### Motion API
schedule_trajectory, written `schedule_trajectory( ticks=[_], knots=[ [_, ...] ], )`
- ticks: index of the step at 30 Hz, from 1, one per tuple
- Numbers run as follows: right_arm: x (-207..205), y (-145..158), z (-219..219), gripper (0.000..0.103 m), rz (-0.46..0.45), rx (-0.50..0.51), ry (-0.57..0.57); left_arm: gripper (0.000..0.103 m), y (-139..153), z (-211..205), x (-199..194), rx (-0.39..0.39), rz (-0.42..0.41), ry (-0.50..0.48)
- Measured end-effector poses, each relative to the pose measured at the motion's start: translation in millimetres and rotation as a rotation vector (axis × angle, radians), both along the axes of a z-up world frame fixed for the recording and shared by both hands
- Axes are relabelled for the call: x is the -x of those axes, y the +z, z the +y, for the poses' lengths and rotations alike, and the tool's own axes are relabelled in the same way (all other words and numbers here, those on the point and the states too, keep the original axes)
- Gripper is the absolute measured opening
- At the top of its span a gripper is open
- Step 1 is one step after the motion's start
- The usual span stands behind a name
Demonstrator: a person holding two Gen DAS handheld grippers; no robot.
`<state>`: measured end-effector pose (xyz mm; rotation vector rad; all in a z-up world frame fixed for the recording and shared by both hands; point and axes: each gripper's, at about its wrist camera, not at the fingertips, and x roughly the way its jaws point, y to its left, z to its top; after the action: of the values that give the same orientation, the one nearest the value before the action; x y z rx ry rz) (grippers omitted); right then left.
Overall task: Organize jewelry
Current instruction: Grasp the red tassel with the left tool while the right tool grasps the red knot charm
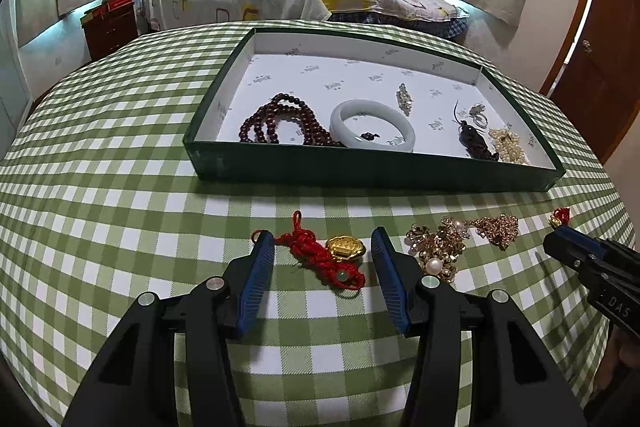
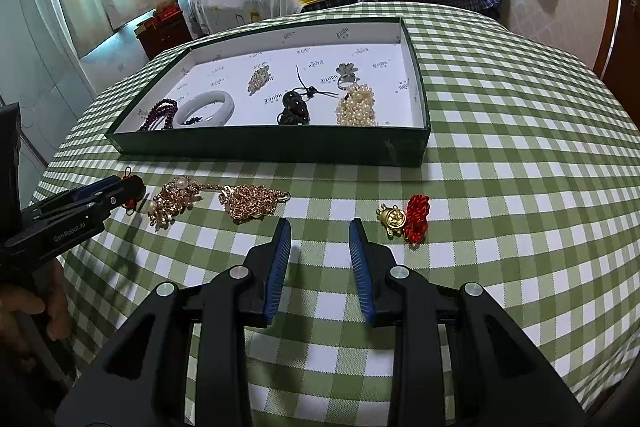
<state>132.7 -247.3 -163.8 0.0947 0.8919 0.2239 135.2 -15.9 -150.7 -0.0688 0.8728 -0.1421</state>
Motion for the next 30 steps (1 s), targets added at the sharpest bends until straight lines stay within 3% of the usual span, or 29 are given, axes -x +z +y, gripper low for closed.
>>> schedule_trajectory(
  ticks=[6, 13, 22, 30],
  knots=[
    [-1, -1, 1, 0.03, 0.002, -0.001, 0.0, 0.049, 0, -2, 1, -0.004, -0.01, -0.02],
    [-2, -1, -1, 0.03, 0.003, -0.003, -0.005, 0.028, -1, 0, 7, -0.01, -0.021, -0.04],
    [-1, 2, -6, 0.03, -0.009, -0.002, -0.014, 0.013, 5, 1, 18, -0.021, -0.042, -0.074],
    [-1, 7, -18, 0.03, -0.024, 0.001, -0.05, 0.011, 12, 13, 21, -0.014, -0.05, -0.042]
  ],
)
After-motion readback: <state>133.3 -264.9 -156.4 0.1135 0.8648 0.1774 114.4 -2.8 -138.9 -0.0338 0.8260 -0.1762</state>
